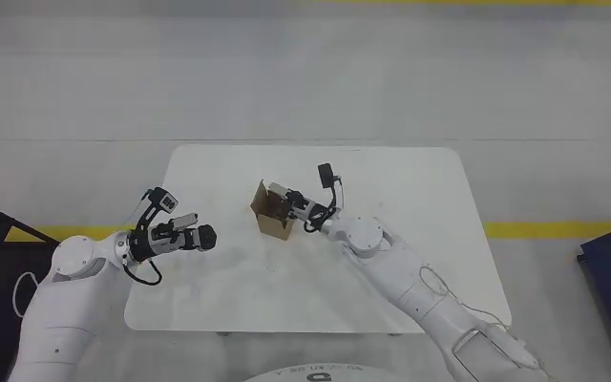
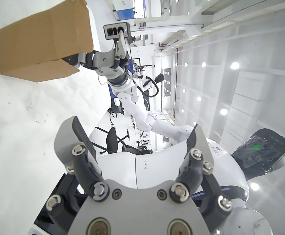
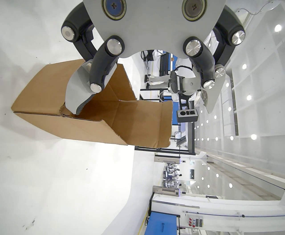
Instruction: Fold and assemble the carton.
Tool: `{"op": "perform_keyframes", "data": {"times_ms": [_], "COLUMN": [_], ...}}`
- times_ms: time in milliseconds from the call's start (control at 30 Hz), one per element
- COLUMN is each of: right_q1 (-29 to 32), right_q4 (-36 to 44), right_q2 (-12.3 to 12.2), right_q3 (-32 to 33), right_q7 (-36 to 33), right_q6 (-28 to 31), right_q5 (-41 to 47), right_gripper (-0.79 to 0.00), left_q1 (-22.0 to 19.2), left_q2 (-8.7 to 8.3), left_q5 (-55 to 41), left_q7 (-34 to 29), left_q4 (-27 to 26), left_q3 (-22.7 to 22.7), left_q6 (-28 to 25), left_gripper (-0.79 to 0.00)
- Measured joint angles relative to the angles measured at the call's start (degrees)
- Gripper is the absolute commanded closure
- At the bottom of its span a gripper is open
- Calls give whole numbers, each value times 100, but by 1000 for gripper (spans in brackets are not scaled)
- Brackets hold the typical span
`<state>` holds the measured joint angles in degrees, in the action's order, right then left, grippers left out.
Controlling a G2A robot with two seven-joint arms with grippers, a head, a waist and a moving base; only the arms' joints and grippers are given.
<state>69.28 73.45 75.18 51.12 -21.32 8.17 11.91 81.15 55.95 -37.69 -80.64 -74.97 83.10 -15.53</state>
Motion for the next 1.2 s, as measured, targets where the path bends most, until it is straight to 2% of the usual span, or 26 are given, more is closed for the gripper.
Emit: {"op": "perform_keyframes", "data": {"times_ms": [67, 133, 267, 300, 367, 467, 567, 633, 800, 833, 933, 1100, 1200], "right_q1": [299, 534, 749, 738, 637, 388, 168, 62, -215, -256, -356, -525, -603], "right_q4": [360, 680, 1404, 1515, 1613, 1500, 1311, 1198, 903, 864, 758, 572, 510], "right_q2": [-107, -199, -337, -347, -347, -290, -209, -164, -34, -11, 62, 184, 249], "right_q3": [275, 507, 799, 785, 651, 319, 19, -123, -461, -503, -610, -831, -923], "right_q7": [-15, 4, 38, -10, -182, -322, -359, -371, -308, -276, -112, 81, 173], "right_q6": [10, -238, -1685, -1978, -2590, -3297, -3697, -3844, -4144, -4177, -4304, -4630, -4831], "right_q5": [-142, -389, -1167, -1311, -1627, -1983, -2096, -2134, -2237, -2239, -2247, -2372, -2422], "right_gripper": [-785, -785, -785, -739, -708, -696, -705, -677, -511, -499, -376, -332, -148], "left_q1": [0, 0, 0, 0, 0, 0, 0, 0, 0, 0, 0, 0, 0], "left_q2": [0, 0, 0, 0, 0, 0, 0, 0, 0, 0, 0, 0, 0], "left_q5": [0, 0, 0, 0, 0, 0, 0, 0, 0, 0, 0, 0, 0], "left_q7": [0, 0, 0, 0, 0, 0, 0, 0, 0, 0, 0, 0, 0], "left_q4": [0, 0, 0, 0, 0, 0, 0, 0, 0, 0, 0, 0, 0], "left_q3": [0, 0, 0, 0, 0, 0, 0, 0, 0, 0, 0, 0, 0], "left_q6": [0, 0, 0, 0, 0, 0, 0, 0, 0, 0, 0, 0, 0], "left_gripper": [-785, -785, -785, -785, -785, -785, -785, -785, -785, -785, -785, -785, -785]}}
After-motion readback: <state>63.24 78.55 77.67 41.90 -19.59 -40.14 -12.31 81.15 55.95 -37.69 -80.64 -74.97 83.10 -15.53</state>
